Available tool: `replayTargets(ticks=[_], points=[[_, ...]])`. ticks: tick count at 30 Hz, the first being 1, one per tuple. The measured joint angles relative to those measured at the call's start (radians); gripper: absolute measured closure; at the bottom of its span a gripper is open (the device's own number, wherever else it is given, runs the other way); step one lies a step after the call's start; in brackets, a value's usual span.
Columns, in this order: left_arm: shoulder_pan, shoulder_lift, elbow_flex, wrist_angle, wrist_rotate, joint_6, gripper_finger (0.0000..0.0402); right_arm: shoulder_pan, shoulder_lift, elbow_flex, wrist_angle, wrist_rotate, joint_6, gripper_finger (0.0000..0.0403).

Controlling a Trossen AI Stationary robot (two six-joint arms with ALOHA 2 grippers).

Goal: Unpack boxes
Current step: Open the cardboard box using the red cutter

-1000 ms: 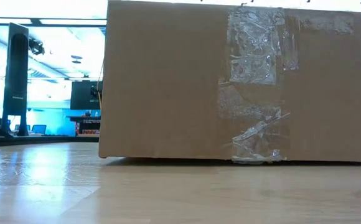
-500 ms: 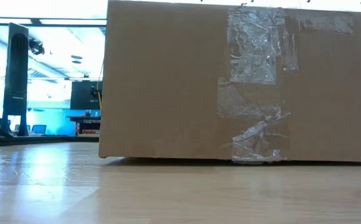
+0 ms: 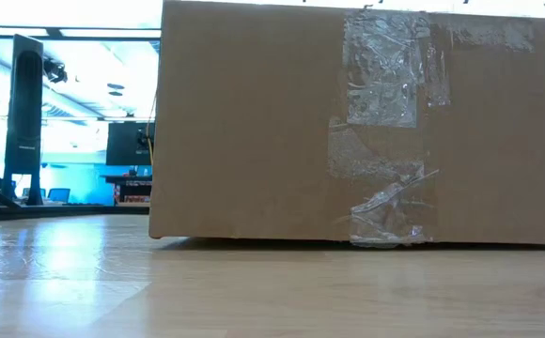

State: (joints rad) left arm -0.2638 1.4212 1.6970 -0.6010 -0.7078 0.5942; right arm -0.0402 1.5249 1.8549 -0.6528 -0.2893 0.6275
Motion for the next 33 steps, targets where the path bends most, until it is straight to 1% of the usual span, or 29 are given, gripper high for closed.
replayTargets(ticks=[2,6,9,12,15,17,20,26,28,33], points=[[0.000,0.000,0.000,0.000,0.000,-0.001,0.0261,0.000,0.000,0.000,0.001,0.000,0.000,0.0355],[0.000,0.000,0.000,0.007,0.006,-0.004,0.0216,0.000,0.000,0.000,0.004,0.000,0.000,0.0355],[0.000,0.000,0.000,0.007,0.005,-0.004,0.0190,0.000,0.000,0.000,0.004,0.000,0.005,0.0355],[0.000,0.000,0.000,0.006,0.005,-0.004,0.0177,0.000,0.000,0.000,0.004,-0.001,0.005,0.0355],[0.000,0.000,0.000,0.003,0.004,-0.004,0.0176,0.000,0.000,0.000,0.004,-0.001,0.005,0.0355],[0.000,0.000,0.000,0.005,0.002,-0.003,0.0179,0.000,0.000,0.000,0.004,-0.001,0.004,0.0355],[0.000,0.000,0.000,0.005,0.001,0.000,0.0197,0.000,0.000,0.000,0.004,-0.004,0.004,0.0355],[0.000,0.000,0.000,0.004,-0.003,0.001,0.0271,0.000,0.000,0.000,0.008,-0.007,0.004,0.0351],[0.000,0.000,0.000,0.007,-0.003,0.002,0.0271,0.000,0.000,0.000,0.014,-0.012,0.001,0.0334],[0.000,0.000,0.000,0.005,-0.002,-0.007,0.0271,-0.001,-0.004,0.000,0.021,-0.028,-0.043,0.0273]])
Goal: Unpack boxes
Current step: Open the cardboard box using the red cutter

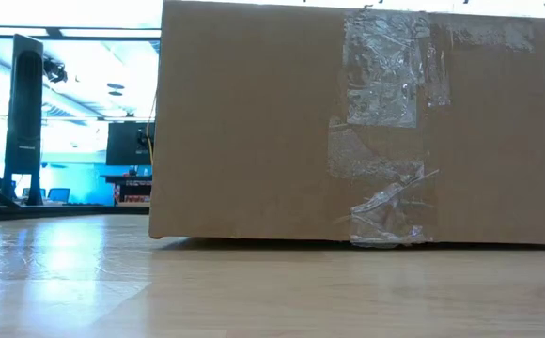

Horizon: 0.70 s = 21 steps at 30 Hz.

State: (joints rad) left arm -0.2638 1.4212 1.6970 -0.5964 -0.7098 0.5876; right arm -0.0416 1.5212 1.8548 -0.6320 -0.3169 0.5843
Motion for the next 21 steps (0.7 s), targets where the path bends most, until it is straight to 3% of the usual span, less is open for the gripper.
replayTargets(ticks=[6,11,13,21], points=[[0.000,-0.006,0.021,0.004,0.006,-0.170,0.0271,-0.011,-0.071,0.020,-0.021,0.023,-0.186,0.0212],[0.003,-0.008,0.076,0.003,0.066,-0.349,0.0271,0.046,-0.113,0.023,-0.028,0.253,-0.492,0.0172],[0.012,-0.008,0.089,0.011,0.122,-0.412,0.0271,0.078,-0.103,0.023,-0.029,0.316,-0.591,0.0160],[0.015,-0.003,0.093,0.006,0.228,-0.493,0.0271,0.139,-0.018,0.021,0.075,0.373,-0.746,0.0142]])
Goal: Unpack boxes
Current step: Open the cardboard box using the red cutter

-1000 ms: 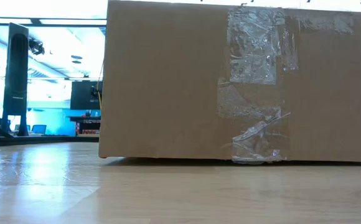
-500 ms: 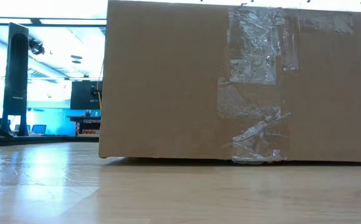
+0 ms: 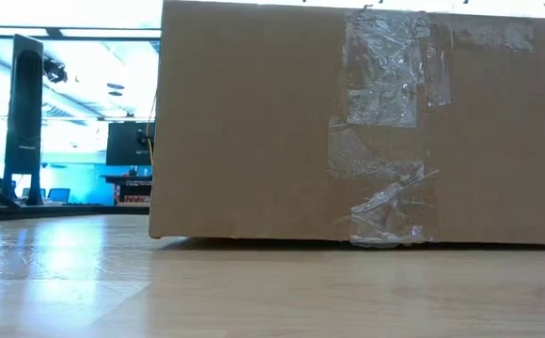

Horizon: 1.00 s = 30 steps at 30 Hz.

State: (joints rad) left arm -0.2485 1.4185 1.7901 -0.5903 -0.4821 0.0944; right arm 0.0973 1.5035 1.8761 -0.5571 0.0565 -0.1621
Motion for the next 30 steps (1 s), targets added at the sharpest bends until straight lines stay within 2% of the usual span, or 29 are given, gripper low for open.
replayTargets(ticks=[5,17,30], points=[[0.000,0.012,0.001,0.002,0.005,-0.013,0.0271,0.001,0.016,0.000,0.078,0.000,-0.038,0.0150],[0.008,0.015,0.001,0.002,-0.004,-0.022,0.0271,0.001,0.016,0.000,0.081,-0.002,-0.043,0.0170],[0.007,0.015,0.000,0.019,-0.002,-0.021,0.0271,0.001,0.016,0.000,0.068,-0.001,-0.043,0.0140]])
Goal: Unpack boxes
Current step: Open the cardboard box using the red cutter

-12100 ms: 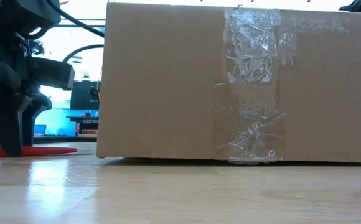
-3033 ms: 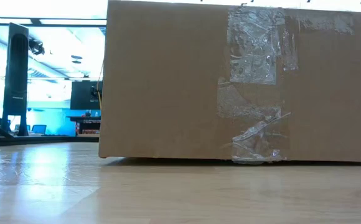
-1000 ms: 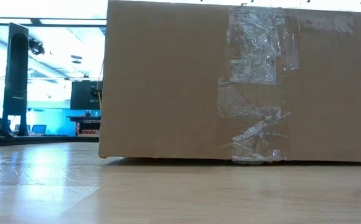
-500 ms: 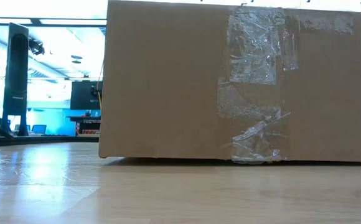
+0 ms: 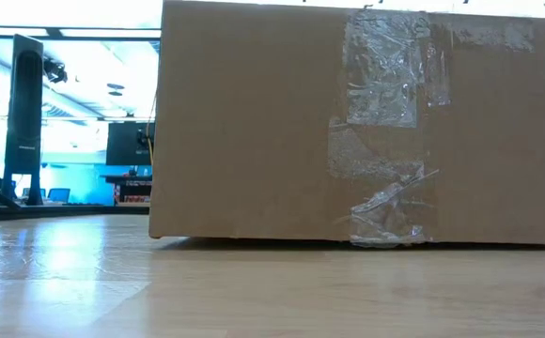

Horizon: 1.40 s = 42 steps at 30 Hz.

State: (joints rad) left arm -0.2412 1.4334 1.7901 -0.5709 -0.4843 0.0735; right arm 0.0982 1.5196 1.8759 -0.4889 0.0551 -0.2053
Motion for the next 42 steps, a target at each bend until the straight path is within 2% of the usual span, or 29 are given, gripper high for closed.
replayTargets(ticks=[17,27,30,42], points=[[0.000,0.000,0.000,-0.007,0.007,0.000,0.0271,0.005,0.000,0.000,0.023,-0.001,-0.052,0.0175],[0.001,0.000,0.000,-0.048,-0.004,-0.006,0.0271,0.012,0.000,0.000,-0.049,0.010,-0.036,0.0152],[0.007,0.001,0.000,-0.048,0.021,-0.008,0.0271,0.012,0.000,0.000,-0.045,0.014,-0.044,0.0145],[0.038,0.006,-0.002,-0.055,0.061,-0.034,0.0271,0.010,0.029,0.000,-0.049,0.022,-0.108,0.0157]])
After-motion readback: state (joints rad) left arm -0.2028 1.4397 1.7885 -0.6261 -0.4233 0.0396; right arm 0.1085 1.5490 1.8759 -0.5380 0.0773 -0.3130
